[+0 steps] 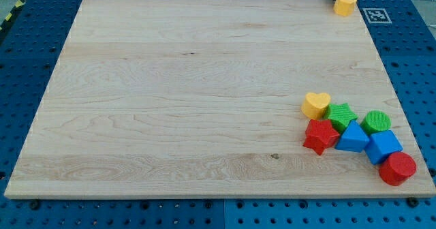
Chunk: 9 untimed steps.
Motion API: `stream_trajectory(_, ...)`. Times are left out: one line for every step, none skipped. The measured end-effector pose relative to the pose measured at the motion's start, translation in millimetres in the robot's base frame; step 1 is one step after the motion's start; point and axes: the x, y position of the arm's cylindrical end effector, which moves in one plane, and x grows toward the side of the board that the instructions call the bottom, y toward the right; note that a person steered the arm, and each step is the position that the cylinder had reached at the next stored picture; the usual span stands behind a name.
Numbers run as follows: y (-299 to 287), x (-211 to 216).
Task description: Push the yellow blocks into the green star
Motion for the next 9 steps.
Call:
stream_trajectory(15,-1)
stream_trajectory(24,-1)
stream_trajectory(24,-1)
stream_trajectory(24,9)
stream_trajectory(24,22)
stream_trajectory(24,42)
stream_trajectory(20,47)
stream_trajectory(7,55)
stream_trajectory(-5,78)
